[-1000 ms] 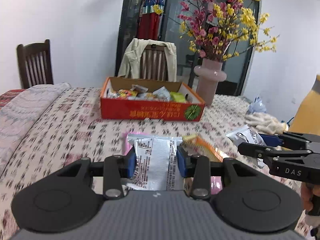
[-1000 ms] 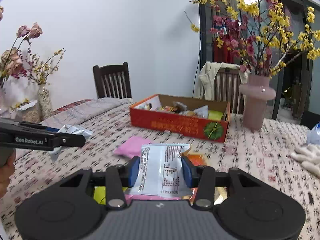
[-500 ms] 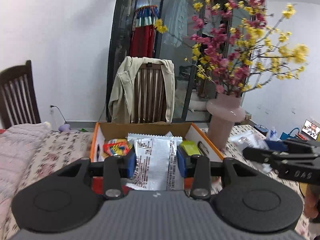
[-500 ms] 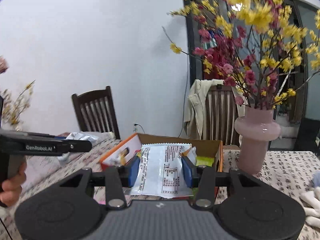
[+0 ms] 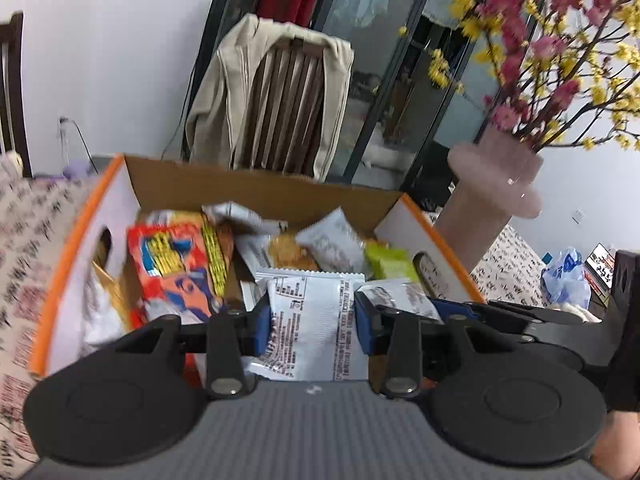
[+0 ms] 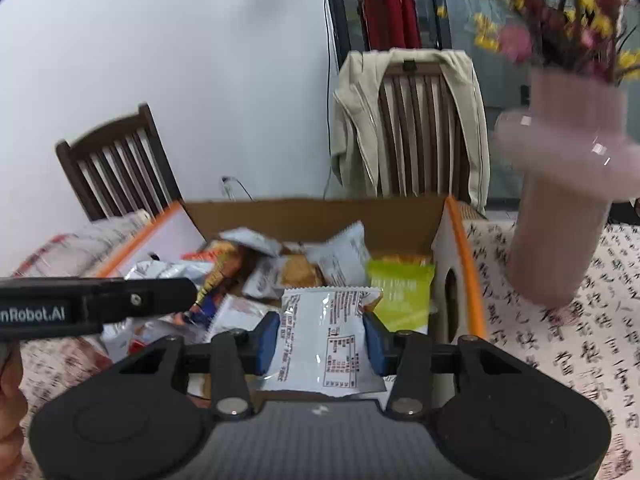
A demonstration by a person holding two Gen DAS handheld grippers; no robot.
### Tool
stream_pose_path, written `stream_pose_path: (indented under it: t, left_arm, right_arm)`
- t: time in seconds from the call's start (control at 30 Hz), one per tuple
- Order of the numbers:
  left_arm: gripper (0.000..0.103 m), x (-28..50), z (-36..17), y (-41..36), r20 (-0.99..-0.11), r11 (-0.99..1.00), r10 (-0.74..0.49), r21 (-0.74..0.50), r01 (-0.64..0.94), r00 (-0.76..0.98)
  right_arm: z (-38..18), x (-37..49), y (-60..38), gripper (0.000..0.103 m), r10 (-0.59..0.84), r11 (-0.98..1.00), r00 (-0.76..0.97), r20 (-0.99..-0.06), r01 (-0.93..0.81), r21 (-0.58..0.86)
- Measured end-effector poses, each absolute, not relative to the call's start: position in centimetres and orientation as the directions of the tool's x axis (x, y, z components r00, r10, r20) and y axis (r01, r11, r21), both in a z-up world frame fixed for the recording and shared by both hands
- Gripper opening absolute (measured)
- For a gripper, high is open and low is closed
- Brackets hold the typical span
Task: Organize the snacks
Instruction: 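Lower both white packets into the orange box and open both tools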
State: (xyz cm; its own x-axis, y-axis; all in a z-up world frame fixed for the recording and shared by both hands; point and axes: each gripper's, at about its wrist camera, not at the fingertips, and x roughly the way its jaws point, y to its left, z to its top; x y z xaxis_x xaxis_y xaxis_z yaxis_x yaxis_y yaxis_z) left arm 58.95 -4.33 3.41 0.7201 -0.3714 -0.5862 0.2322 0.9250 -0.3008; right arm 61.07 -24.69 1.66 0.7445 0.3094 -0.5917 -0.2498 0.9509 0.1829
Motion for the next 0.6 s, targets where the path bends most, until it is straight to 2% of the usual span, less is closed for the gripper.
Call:
stream_pose_path:
  t: [0.1,0.27,0.53,0.6]
  left_arm:
    - [0.046,59.1,2.7,-4.2,-0.578,0.923,-0.374,-0.311,0.227,0.725]
    - [0.065,58.8,3.2,-4.2,-0.554,0.902,-0.421,-0.342,0.265,0.718]
    - [0.069,55.7,6.7,-4.3,-0.530,0.920,-0.390,-0.265,0.290,0.753]
    - [0.071,54.5,7.6,-4.3,-0.535,0.933,-0.360,-0.224,0.283,0.764]
  right_arm:
    - [0.0,61.7,-24.0,0.047,0.319,0.947,0.733,-0.601,-0.264,0.181]
    - [0.0,61.1,-23.8,0.057,0.301,0.953,0.746,-0.594,-0.263,0.153]
    - [3.5,58.2,-26.0,0.071,0.268,0.963,0.781,-0.564,-0.235,0.133]
    - [4.2,57.2,-26.5,0.071,0.267,0.963,0.786,-0.558,-0.238,0.126]
